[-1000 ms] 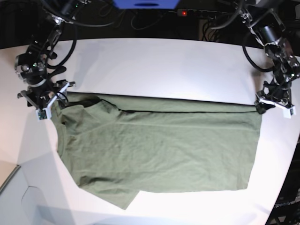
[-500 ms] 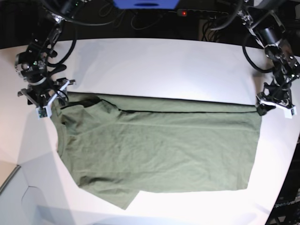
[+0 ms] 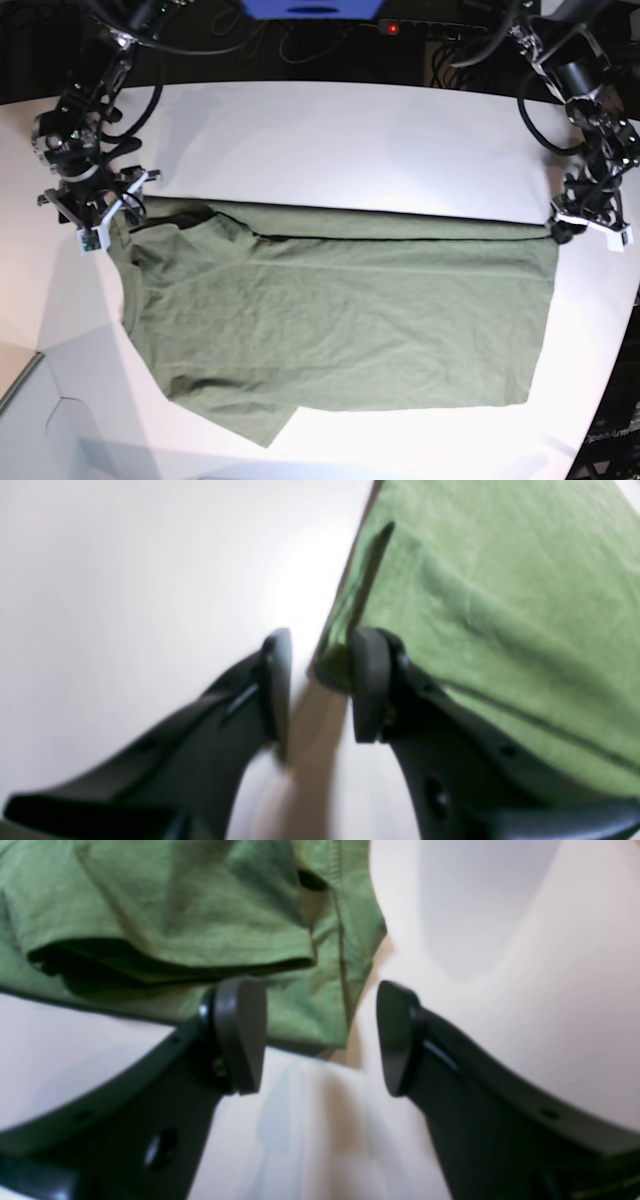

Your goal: Layout the t-shirt on the table in an organized manner, then fold the t-shirt properly

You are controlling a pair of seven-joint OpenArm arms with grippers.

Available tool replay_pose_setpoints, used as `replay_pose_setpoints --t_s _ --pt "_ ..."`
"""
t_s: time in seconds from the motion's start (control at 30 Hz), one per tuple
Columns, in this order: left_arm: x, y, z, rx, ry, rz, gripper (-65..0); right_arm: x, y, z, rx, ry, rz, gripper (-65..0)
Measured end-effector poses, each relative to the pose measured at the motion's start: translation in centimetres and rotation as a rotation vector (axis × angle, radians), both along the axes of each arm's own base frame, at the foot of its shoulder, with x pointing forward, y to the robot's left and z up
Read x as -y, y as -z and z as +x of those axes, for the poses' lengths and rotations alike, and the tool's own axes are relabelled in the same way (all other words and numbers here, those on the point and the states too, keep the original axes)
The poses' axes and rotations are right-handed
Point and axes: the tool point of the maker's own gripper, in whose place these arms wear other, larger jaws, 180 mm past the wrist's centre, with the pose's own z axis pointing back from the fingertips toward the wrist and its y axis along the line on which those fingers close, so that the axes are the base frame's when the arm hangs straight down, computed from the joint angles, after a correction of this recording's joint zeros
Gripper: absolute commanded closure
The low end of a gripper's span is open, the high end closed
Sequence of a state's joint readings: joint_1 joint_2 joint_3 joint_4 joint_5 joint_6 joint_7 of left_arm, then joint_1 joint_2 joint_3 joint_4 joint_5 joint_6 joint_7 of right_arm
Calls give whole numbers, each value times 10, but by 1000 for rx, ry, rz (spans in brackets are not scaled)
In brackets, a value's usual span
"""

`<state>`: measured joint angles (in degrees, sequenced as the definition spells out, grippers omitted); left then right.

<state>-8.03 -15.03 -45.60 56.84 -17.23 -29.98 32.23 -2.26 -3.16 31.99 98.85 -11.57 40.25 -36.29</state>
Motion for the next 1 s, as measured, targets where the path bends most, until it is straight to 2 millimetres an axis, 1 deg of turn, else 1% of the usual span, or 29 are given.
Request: replay_pose_setpoints --t_s 0.07,0.17,0.23,0.6,0.77,0.83,1.0 --pt "-1 -2 -5 -5 -6 9 -215 0 0 0 1 0 0 -355" --pt "-13 -3 -13 2 -49 9 -262 0 0 0 -2 0 0 -355" --pt "-16 -4 -13 0 -53 15 -282 0 0 0 -3 1 -1 -355" --pt "-9 -4 -9 10 -48 6 -282 0 0 0 -3 1 0 -355" --pt "-4 -6 1 15 -49 -6 -282 0 0 0 -3 1 0 -355" --pt "1 -5 3 22 -50 -15 -282 0 0 0 -3 0 0 -355" --pt "2 -7 6 23 -47 -16 -282 1 4 -5 -15 0 -3 -355"
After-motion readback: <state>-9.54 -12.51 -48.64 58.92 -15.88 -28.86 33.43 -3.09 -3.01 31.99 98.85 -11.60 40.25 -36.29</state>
